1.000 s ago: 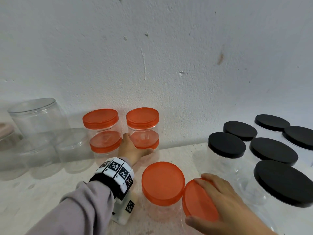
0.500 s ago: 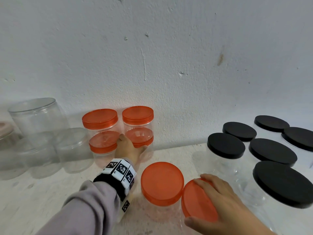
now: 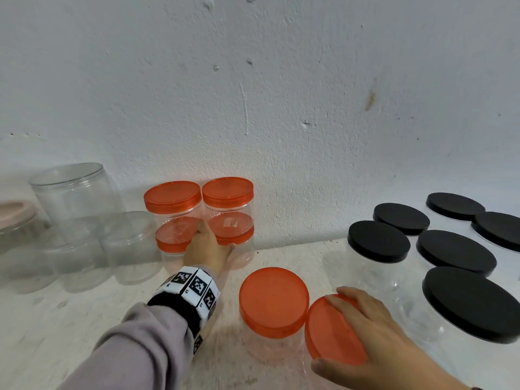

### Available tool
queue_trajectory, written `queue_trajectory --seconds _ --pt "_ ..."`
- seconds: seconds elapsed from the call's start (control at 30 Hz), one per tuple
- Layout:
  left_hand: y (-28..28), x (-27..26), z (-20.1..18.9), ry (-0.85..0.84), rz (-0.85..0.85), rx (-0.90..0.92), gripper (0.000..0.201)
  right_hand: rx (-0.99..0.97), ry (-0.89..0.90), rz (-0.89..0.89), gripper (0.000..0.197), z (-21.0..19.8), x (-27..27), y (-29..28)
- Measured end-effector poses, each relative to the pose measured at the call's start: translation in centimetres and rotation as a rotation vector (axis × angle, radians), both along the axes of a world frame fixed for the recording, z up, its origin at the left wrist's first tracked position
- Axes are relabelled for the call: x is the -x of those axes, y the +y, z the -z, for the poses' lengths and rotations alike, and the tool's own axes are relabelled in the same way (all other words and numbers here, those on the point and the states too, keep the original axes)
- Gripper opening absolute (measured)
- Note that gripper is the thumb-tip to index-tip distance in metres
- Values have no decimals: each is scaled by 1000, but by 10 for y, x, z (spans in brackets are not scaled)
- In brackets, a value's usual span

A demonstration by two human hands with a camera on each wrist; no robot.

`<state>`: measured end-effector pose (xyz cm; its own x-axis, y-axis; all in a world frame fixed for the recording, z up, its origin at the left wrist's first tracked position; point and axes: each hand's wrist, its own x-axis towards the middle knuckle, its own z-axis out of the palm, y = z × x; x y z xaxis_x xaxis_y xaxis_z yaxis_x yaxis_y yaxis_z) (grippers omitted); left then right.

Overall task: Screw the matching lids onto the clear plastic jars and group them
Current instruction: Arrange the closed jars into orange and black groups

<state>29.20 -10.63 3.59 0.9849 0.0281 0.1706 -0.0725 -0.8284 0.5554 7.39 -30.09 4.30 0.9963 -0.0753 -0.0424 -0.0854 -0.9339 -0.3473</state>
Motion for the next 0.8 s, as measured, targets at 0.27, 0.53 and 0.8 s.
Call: queue_trajectory --seconds 0.27,0.53,0.8 --pt "27 19 1 102 319 246 24 53 8 38 100 -14 16 6" --pt "42 60 0 387 784 307 68 -102 -260 25 80 -67 36 21" --pt "28 80 7 440 862 333 124 -240 -379 -55 80 -63 -23 46"
